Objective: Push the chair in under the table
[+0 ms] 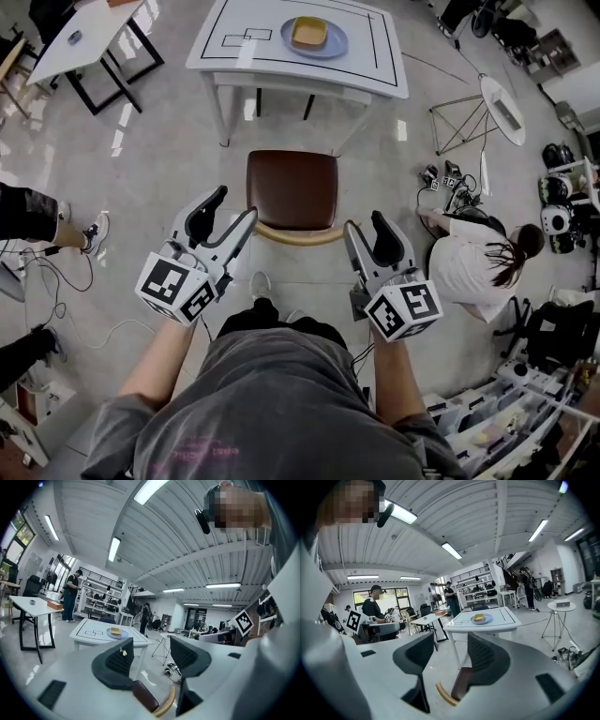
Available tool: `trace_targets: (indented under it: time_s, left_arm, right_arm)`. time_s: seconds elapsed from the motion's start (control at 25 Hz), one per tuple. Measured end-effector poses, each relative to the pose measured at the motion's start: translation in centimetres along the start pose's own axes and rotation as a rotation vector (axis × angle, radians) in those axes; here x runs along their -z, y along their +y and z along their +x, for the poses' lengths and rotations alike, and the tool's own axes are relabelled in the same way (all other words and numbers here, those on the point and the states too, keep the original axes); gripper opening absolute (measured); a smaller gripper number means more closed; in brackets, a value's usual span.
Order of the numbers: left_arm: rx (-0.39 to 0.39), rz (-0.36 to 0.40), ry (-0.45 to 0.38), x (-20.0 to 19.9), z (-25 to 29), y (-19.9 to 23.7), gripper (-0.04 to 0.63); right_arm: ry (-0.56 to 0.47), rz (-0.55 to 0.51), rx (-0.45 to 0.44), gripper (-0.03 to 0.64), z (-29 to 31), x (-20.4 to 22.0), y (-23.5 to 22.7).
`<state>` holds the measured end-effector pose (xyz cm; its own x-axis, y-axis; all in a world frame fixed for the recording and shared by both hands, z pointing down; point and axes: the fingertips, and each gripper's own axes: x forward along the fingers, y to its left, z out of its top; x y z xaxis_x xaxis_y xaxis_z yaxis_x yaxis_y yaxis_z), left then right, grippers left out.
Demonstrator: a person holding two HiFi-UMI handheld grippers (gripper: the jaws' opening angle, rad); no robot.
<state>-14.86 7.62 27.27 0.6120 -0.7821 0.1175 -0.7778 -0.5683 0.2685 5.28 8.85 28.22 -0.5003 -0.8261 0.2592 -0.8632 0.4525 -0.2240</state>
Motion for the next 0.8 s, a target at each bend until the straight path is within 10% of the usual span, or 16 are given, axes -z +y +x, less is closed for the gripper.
trace_targets:
  time_s: [0.8]
  left_arm:
    - [-0.076,-0.041,0.111,4.7,6.1,3.6,0.239]
  right_arm:
    - [0.111,0.083,0.006,0.209,5.9,4.2,-6.8]
